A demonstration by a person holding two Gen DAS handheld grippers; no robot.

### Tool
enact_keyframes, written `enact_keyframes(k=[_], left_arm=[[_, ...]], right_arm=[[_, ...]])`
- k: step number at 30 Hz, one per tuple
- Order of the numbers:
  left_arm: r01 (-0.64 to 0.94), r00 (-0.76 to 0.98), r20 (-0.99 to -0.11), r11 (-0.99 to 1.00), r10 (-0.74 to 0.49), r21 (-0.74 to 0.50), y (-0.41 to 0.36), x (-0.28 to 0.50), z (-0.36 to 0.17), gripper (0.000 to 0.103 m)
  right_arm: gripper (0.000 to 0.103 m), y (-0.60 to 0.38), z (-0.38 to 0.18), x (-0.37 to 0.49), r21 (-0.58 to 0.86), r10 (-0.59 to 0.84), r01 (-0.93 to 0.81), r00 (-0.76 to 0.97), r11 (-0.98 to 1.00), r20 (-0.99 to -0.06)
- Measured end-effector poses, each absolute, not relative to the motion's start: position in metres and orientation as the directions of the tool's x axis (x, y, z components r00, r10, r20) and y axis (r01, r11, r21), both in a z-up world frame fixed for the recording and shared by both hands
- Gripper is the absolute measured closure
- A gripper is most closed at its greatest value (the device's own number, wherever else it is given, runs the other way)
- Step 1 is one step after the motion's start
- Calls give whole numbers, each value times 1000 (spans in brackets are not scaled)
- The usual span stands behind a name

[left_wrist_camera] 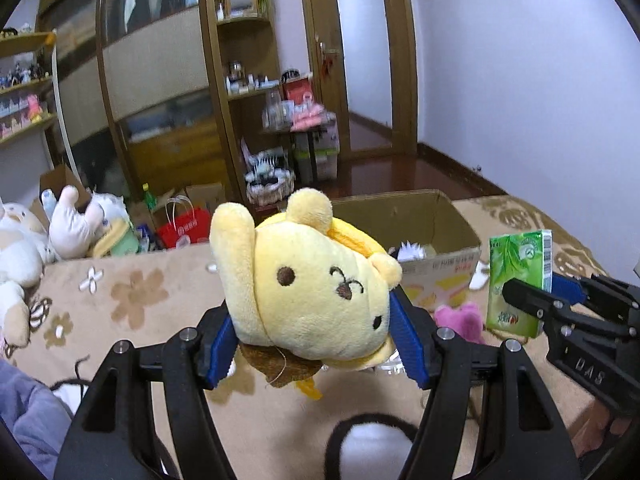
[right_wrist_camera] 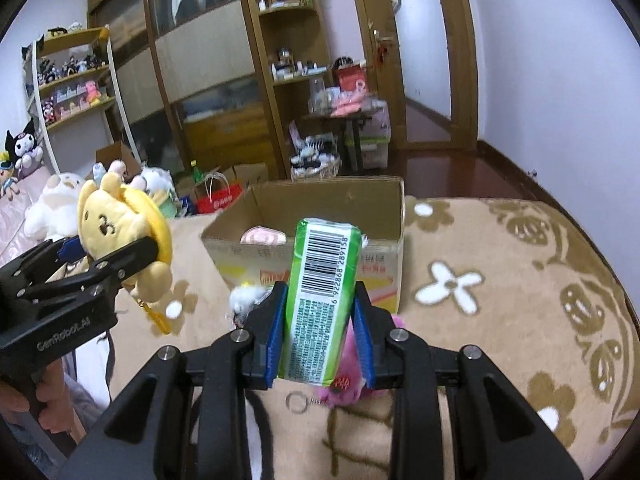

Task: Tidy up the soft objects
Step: 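Lift the dog plush with the left tool while the right tool carries the carton over the box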

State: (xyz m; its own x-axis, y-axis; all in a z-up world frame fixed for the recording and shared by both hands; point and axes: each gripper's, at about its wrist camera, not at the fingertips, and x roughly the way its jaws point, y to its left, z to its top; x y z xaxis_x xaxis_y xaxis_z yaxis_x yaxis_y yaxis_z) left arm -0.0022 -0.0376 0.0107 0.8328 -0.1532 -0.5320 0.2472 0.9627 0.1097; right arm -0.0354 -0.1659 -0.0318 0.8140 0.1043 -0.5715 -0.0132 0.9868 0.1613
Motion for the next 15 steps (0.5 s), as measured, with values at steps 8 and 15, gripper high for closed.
enact_keyframes(k=[8, 15], left_arm=[[254, 872, -462, 956, -160, 149, -44, 9, 28, 36], [263, 888, -426, 952, -174, 159, -53, 27, 36, 36]], right_arm=[[71, -174, -12, -20, 150, 90, -13, 850, 989, -519], [71, -178, -1, 0, 132, 80, -18, 870, 991, -487]])
